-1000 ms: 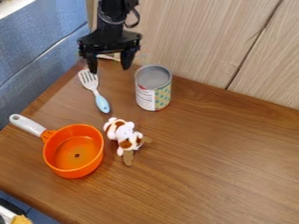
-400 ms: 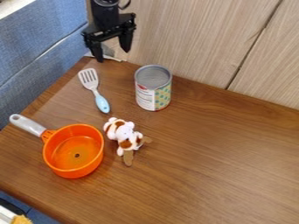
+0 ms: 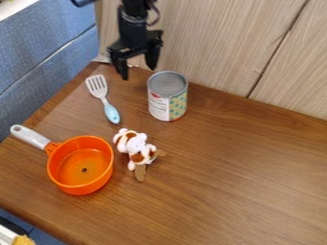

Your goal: Move the tin to the right side of the table

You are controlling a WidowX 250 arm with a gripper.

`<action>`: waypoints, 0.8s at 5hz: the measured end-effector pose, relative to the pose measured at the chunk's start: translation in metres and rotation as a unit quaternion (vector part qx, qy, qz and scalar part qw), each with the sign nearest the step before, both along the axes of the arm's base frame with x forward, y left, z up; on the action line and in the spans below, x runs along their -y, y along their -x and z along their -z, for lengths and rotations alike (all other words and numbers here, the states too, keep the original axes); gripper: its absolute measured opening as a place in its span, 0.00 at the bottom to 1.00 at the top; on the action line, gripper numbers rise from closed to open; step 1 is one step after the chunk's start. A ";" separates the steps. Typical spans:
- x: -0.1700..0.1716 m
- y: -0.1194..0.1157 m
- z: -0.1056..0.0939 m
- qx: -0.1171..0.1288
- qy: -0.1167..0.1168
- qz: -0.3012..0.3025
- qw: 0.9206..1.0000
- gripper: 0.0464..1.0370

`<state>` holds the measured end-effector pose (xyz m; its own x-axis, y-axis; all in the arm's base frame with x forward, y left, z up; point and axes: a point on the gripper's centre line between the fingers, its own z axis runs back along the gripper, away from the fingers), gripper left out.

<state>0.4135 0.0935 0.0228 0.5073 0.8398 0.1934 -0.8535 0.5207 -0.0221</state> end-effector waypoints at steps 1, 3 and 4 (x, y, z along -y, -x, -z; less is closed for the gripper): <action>0.014 -0.006 0.005 -0.001 -0.002 0.010 1.000 0.96; 0.046 -0.006 0.019 -0.016 -0.003 0.058 0.998 0.96; 0.056 0.008 0.026 -0.028 -0.001 0.077 0.997 0.96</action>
<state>0.4058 0.0378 -0.0028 0.6407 0.7503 0.1628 -0.7629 0.6460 0.0247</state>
